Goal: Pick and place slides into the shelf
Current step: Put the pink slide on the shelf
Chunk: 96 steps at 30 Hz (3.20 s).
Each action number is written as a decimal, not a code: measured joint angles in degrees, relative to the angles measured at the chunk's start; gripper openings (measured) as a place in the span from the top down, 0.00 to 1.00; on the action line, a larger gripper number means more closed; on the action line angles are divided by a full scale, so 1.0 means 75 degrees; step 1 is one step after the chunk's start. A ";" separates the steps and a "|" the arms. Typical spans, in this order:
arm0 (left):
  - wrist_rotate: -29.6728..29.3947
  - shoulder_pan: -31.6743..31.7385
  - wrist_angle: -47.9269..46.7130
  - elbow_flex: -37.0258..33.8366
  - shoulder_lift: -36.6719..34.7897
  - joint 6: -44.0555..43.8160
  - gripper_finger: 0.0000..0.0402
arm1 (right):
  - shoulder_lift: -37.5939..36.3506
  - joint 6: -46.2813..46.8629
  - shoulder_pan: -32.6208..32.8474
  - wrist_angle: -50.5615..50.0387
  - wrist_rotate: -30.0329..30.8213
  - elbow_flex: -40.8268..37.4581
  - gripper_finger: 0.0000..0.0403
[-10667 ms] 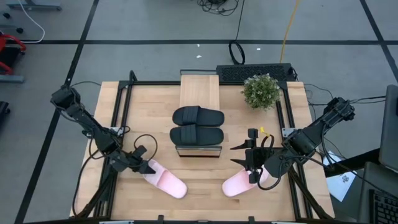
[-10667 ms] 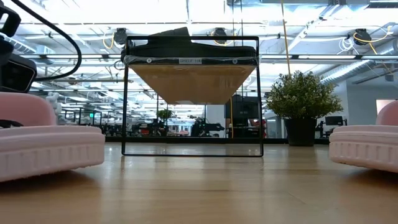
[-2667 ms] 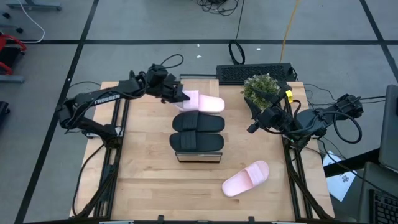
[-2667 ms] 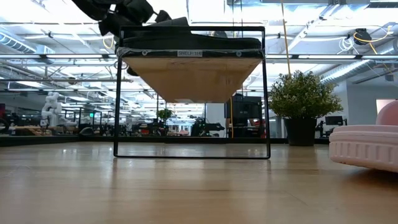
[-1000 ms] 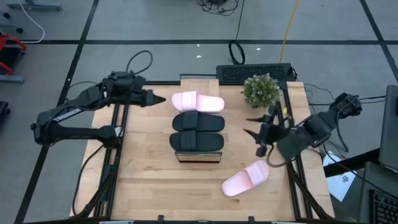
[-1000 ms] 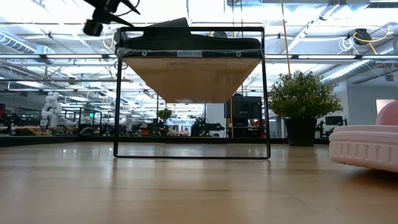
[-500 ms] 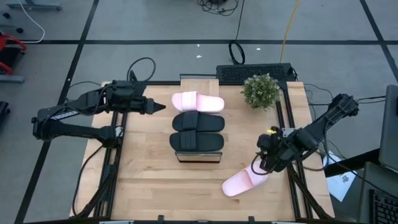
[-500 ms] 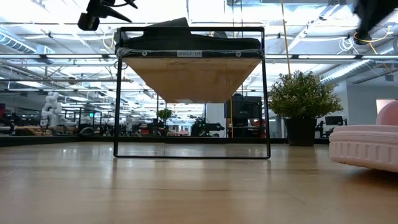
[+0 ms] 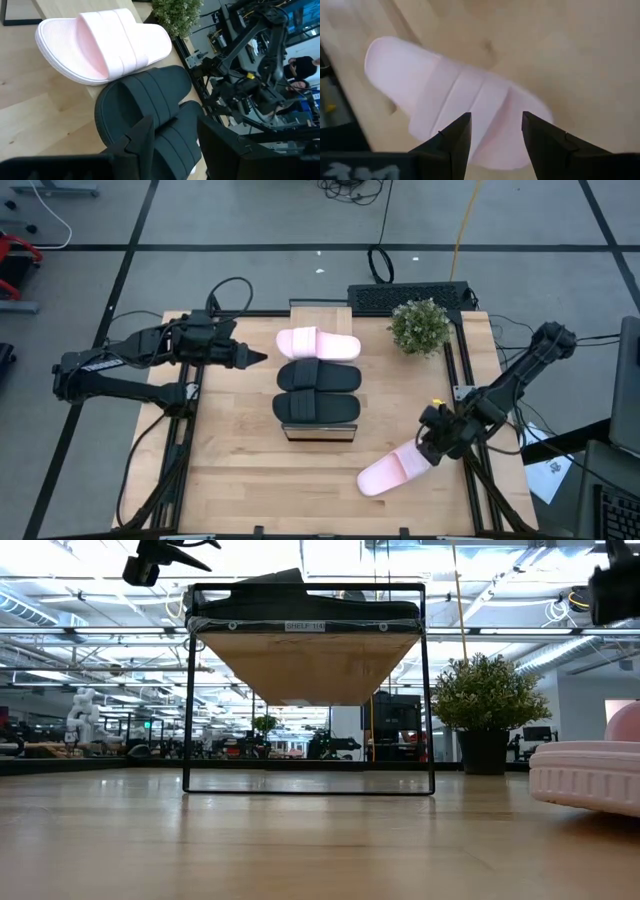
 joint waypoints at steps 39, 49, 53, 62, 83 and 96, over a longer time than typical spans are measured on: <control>-0.2468 -0.4102 0.2925 0.0542 0.1512 0.4204 0.64 | -0.1071 -0.0561 0.0088 0.4527 0.0056 -0.1573 0.59; -0.5590 -0.6150 0.1671 0.2651 0.3063 0.4841 0.65 | -0.1159 -0.2109 0.0085 0.6789 0.0757 -0.1573 0.59; -0.6182 -0.6650 0.1481 0.3511 0.4082 0.4877 0.65 | -0.1159 -0.3432 0.0085 0.8287 0.1424 -0.1573 0.59; -0.6956 -0.7428 0.1413 0.5377 0.6293 0.4674 0.65 | -0.1162 -0.7135 0.0088 1.2291 0.1635 -0.1571 0.59; -0.6940 -0.7755 -0.0205 0.8153 0.8385 0.3594 0.85 | -0.0139 -0.7594 0.0141 1.4373 0.0815 -0.1509 0.59; -0.6294 -0.7887 -0.1061 0.8151 0.8394 0.2187 0.85 | -0.0449 -0.4293 0.0688 0.5331 0.0795 -0.0038 0.59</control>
